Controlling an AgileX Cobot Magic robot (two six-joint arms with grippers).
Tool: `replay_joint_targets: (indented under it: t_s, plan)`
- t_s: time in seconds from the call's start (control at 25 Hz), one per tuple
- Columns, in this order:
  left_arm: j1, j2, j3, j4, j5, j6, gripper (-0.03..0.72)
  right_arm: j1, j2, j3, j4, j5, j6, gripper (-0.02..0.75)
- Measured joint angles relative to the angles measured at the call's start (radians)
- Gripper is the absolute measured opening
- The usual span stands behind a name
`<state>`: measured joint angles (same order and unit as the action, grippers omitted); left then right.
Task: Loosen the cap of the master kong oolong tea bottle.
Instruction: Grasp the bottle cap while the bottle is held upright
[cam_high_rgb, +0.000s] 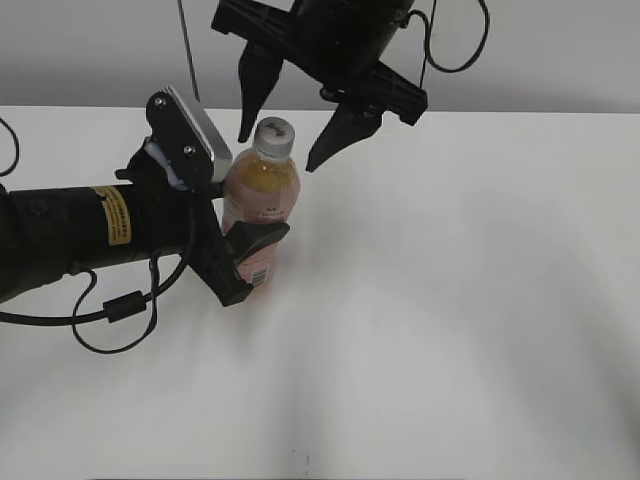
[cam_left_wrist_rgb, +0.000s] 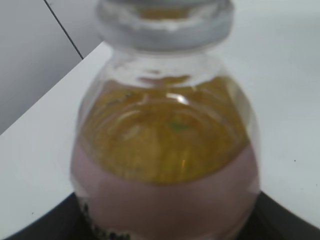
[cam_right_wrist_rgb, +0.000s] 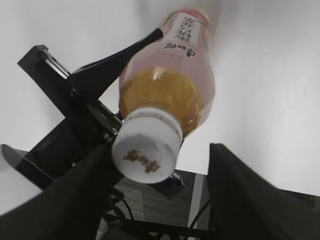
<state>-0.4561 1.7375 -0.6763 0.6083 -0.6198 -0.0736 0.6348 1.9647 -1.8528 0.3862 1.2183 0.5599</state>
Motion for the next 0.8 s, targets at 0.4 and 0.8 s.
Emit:
replay_joint_targets:
  t_s: [0.4,0.8]
  plan:
    - [0.000,0.000,0.000,0.000,0.000,0.000,0.407,0.000,0.000,0.000,0.029,-0.048,0.029,0.434]
    - [0.000,0.000,0.000,-0.003,-0.001,0.000,0.407,0.000,0.000,0.000,0.002,-0.047,0.023,0.283]
